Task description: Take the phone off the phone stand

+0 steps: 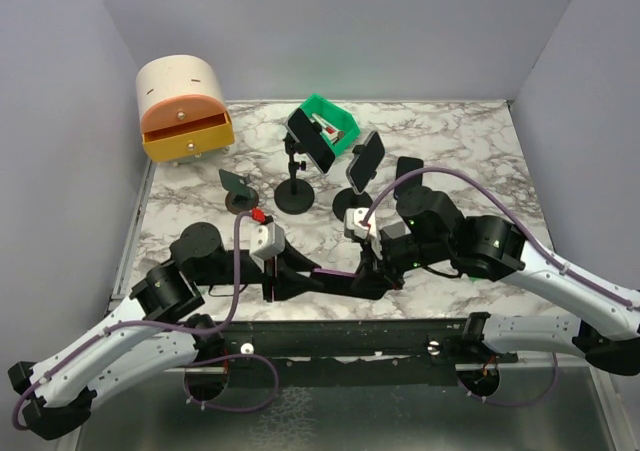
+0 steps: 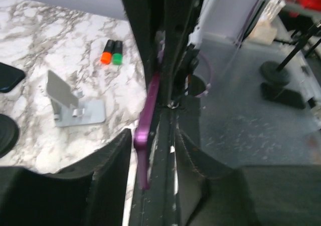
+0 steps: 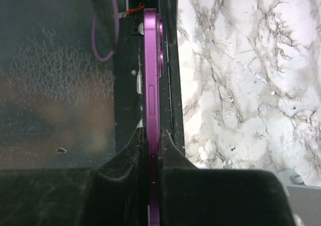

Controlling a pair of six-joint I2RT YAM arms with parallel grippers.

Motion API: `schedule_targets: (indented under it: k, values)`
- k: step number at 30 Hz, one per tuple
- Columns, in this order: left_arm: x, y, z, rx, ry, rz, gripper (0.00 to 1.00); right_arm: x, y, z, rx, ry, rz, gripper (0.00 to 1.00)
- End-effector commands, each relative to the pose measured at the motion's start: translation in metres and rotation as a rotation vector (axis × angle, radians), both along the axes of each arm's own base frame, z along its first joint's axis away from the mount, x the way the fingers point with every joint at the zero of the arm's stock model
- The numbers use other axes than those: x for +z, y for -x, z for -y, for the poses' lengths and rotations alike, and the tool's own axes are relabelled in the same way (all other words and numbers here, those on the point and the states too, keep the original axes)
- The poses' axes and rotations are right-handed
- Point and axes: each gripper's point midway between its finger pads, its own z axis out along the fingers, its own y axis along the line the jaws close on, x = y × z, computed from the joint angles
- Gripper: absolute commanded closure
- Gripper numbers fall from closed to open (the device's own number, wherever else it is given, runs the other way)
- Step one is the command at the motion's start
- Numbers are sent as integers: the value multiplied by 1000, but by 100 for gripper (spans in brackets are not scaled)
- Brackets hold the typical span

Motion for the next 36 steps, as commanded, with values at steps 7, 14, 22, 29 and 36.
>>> schedule_targets:
  k: [7, 14, 22, 29, 36]
  values:
    - [48, -25, -27, 248, 213, 117, 17, 47, -11, 1, -109, -247, 94, 100]
    - [72, -42, -67, 478, 456, 73, 1, 100, -19, 12, -290, -634, 67, 100]
    - [81, -23, -43, 298, 566, -58, 2, 133, -18, 15, -317, -955, -26, 100]
    - [95, -21, -13, 186, 529, -94, 9, 132, -15, 8, -289, -1029, -87, 100]
    - [108, -22, -3, 146, 541, -90, 17, 128, -15, 6, -284, -1034, -110, 100]
